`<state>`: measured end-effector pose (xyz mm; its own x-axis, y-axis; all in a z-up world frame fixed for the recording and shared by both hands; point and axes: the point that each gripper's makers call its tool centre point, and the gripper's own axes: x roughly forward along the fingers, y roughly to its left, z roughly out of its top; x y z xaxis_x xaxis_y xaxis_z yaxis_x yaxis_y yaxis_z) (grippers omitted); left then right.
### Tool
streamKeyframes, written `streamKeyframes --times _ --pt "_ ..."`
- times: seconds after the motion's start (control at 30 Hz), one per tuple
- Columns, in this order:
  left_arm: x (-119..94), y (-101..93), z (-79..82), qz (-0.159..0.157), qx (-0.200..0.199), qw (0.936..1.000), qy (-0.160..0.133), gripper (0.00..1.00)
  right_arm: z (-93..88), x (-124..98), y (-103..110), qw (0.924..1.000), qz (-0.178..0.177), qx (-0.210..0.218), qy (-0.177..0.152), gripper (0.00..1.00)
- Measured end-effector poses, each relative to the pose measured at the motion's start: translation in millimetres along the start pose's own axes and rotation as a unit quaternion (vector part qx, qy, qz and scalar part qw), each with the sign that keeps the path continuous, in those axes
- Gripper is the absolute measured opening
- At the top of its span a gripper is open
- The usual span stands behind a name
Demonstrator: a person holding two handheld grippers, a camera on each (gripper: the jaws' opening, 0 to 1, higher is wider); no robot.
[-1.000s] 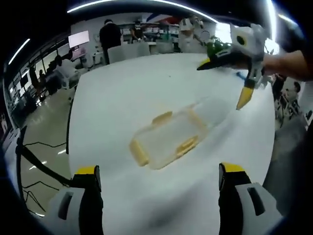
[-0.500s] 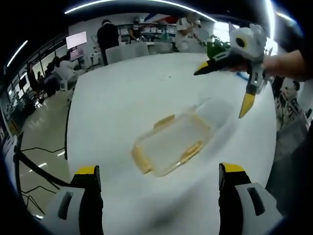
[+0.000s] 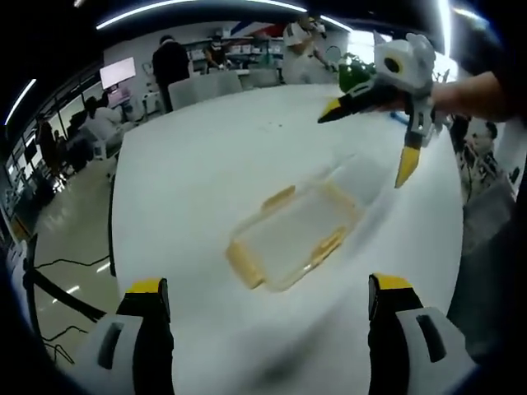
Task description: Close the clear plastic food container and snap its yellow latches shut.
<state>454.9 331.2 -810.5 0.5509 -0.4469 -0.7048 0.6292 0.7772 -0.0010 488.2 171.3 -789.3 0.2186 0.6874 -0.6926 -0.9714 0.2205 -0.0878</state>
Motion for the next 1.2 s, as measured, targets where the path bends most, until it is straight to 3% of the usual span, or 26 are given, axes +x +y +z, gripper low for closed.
streamKeyframes --times 0.2,0.37,0.47,0.57,0.67,0.73,0.8,0.87,0.93,0.97,1.03,1.13,1.2 --pt "7.5 -0.7 -4.7 -0.033 0.060 0.9973 0.026 0.96 -4.9 5.0 7.6 0.9997 0.012 -0.017 0.015 0.89" --pt "14.8 -0.3 -15.0 -0.046 0.125 0.9884 0.074 0.95 -17.7 8.5 8.3 0.9975 0.022 -0.057 0.036 0.85" --pt "20.4 0.0 -14.3 -0.054 0.140 0.9857 0.076 0.94 -24.5 11.1 5.2 0.9971 0.025 -0.055 0.047 0.75" --pt "24.9 2.8 -13.8 -0.062 0.158 0.9820 0.082 0.92 -25.7 11.8 6.2 0.9968 0.032 -0.056 0.048 0.72" --pt "26.6 6.2 -5.7 -0.066 0.211 0.9727 0.072 0.84 -27.2 12.1 7.0 0.9955 0.033 -0.073 0.049 0.64" --pt "26.5 7.2 -7.7 -0.075 0.232 0.9662 0.083 0.81 -29.2 14.0 8.7 0.9952 0.039 -0.071 0.055 0.66" --pt "30.3 10.3 -8.9 -0.081 0.236 0.9642 0.090 0.86 -33.1 16.4 10.0 0.9935 0.046 -0.080 0.066 0.66" --pt "31.6 12.7 -9.5 -0.093 0.250 0.9588 0.097 0.82 -38.6 16.3 7.9 0.9901 0.047 -0.101 0.085 0.66" --pt "31.0 14.7 -7.9 -0.099 0.260 0.9557 0.096 0.80 -36.6 15.6 5.9 0.9899 0.046 -0.106 0.082 0.63" --pt "30.1 7.5 -2.1 -0.120 0.263 0.9543 0.075 0.81 -32.1 14.2 1.3 0.9907 0.036 -0.110 0.071 0.59" --pt "26.8 2.3 -4.9 -0.136 0.262 0.9518 0.081 0.81 -33.3 13.8 1.1 0.9909 0.041 -0.102 0.076 0.58" --pt "30.0 15.6 -23.6 -0.137 0.325 0.9262 0.134 0.75 -41.4 15.7 2.7 0.9894 0.048 -0.104 0.089 0.54" --pt "34.5 16.2 -25.0 -0.150 0.305 0.9314 0.130 0.77 -42.2 16.4 1.7 0.9891 0.047 -0.104 0.094 0.55"
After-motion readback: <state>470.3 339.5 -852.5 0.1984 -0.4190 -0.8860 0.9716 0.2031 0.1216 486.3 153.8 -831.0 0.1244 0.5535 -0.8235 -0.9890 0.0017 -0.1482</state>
